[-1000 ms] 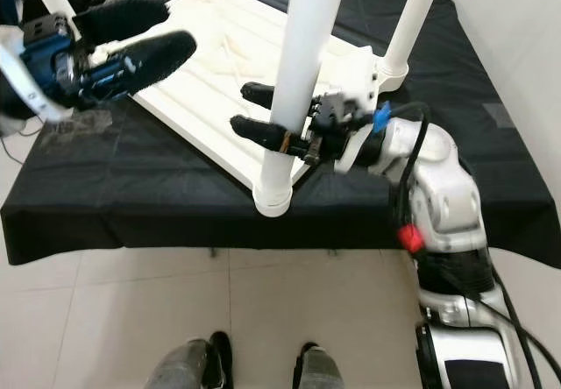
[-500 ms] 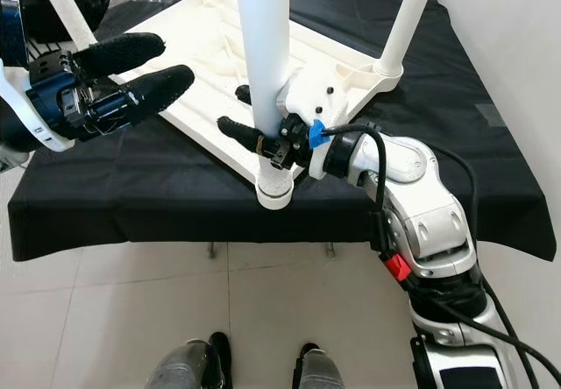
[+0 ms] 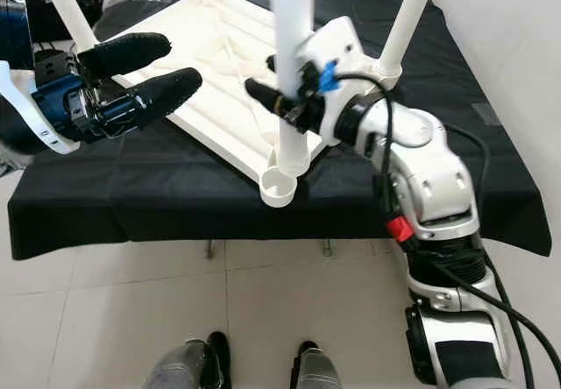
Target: Building children table
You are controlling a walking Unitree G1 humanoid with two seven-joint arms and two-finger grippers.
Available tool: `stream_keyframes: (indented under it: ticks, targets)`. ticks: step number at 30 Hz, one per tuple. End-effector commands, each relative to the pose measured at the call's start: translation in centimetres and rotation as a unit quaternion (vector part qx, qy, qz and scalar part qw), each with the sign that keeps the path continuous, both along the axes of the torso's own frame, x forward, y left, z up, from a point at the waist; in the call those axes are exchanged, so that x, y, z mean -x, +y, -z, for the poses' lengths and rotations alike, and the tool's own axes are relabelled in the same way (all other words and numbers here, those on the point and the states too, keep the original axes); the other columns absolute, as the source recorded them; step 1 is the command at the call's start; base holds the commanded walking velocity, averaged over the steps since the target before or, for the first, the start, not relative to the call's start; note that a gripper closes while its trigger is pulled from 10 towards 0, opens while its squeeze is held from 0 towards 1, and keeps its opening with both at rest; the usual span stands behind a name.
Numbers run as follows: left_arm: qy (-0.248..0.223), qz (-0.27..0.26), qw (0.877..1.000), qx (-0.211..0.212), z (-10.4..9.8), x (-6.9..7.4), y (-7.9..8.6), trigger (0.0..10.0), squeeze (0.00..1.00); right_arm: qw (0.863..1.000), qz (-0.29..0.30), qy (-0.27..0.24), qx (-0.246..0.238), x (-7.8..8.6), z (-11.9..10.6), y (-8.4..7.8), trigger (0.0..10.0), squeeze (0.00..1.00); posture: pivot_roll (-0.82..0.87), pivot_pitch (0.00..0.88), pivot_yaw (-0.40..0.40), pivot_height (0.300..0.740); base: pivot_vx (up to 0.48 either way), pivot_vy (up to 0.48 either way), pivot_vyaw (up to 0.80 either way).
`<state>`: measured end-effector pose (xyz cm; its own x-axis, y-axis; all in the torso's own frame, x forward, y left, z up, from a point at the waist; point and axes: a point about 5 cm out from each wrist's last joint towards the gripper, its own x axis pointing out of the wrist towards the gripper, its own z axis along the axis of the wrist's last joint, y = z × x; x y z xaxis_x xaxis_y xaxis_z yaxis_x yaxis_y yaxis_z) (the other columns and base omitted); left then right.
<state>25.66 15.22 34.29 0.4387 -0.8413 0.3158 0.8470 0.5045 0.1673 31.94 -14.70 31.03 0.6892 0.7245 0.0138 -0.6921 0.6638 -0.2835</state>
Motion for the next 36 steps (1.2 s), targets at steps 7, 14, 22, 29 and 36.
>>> stream_keyframes:
  ticks: [7,14,22,29,36]
  targets:
    - [0.035,-0.011,0.994,-0.101,5.4,1.5,-2.3,10.0,0.91,0.993,-0.005,0.114,-0.028,-1.7,2.5,-1.4,0.0,0.00,-0.03,0.283,-0.004,0.740,0.000,0.000,0.00]
    - [0.140,0.028,0.971,-0.192,12.7,7.0,-3.5,10.0,0.00,0.988,-0.118,0.054,-0.077,-1.2,2.1,-0.8,0.0,0.00,-0.01,0.287,0.006,0.740,0.000,0.000,0.00]
    - [0.251,0.002,0.950,-0.185,17.0,11.2,-3.4,10.0,0.00,0.950,-0.297,0.023,-0.094,-1.5,0.5,-0.2,10.0,0.00,0.01,0.296,0.006,0.740,0.000,0.000,0.00]
    - [0.248,-0.060,0.956,-0.145,17.4,12.4,-4.0,10.0,0.00,0.897,-0.438,0.051,-0.016,-1.3,-0.4,1.2,10.0,0.00,0.07,0.330,-0.017,0.740,0.000,0.000,0.00]
    - [0.212,-0.074,0.966,-0.131,16.7,13.6,-4.2,10.0,0.00,0.877,-0.459,0.028,0.141,-1.8,-0.6,3.4,10.0,0.00,0.09,0.355,-0.011,0.740,0.000,0.000,0.00]
